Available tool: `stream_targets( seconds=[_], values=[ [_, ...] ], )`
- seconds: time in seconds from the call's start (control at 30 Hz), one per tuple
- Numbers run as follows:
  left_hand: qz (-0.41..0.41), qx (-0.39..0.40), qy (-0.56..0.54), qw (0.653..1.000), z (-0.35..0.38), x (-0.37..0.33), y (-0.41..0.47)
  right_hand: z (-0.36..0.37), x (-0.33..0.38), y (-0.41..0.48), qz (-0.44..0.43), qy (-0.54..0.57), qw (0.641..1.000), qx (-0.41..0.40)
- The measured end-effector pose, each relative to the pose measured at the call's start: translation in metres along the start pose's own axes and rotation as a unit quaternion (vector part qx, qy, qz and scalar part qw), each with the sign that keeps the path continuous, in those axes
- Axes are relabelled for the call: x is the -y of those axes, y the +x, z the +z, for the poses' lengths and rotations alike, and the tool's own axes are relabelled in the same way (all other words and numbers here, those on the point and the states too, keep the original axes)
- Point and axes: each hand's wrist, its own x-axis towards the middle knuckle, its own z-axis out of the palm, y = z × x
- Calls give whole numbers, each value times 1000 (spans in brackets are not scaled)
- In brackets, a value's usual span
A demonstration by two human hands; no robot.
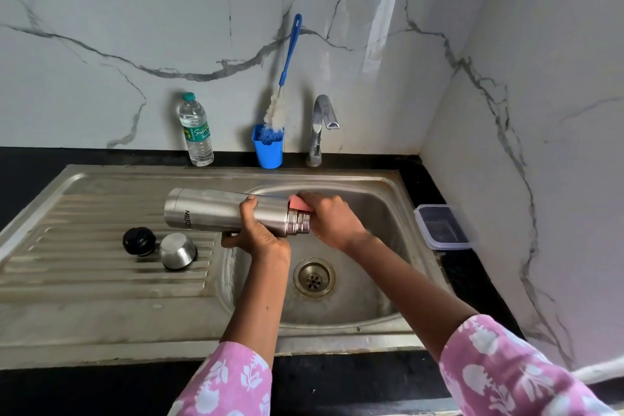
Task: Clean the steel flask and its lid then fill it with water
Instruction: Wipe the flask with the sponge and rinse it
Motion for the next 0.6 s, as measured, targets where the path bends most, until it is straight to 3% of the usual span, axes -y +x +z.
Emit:
stream_targets(
  seconds=[0.07, 0.2, 0.33, 0.4, 0.47, 0.6],
  values=[
    [17, 1, 14, 1000, 0, 0, 0, 1, 0, -1, 4, 14, 1000, 7],
    [32, -8, 11, 999, 5, -4, 1, 7, 0, -12, -121, -40, 990, -63],
    [17, -14, -6, 1000, 4, -4, 3, 14, -13, -14, -272, -135, 949, -81],
    [2, -14, -6, 1000, 4, -3, 4, 13, -15, -12, -292, -140, 943, -83],
    [-3, -15, -11, 1000, 6, -2, 5, 14, -14, -6, -261, -104, 955, -93],
    [21, 7, -5, 1000, 10, -2, 8, 2, 3, 7, -90, 55, 992, -70]
  ],
)
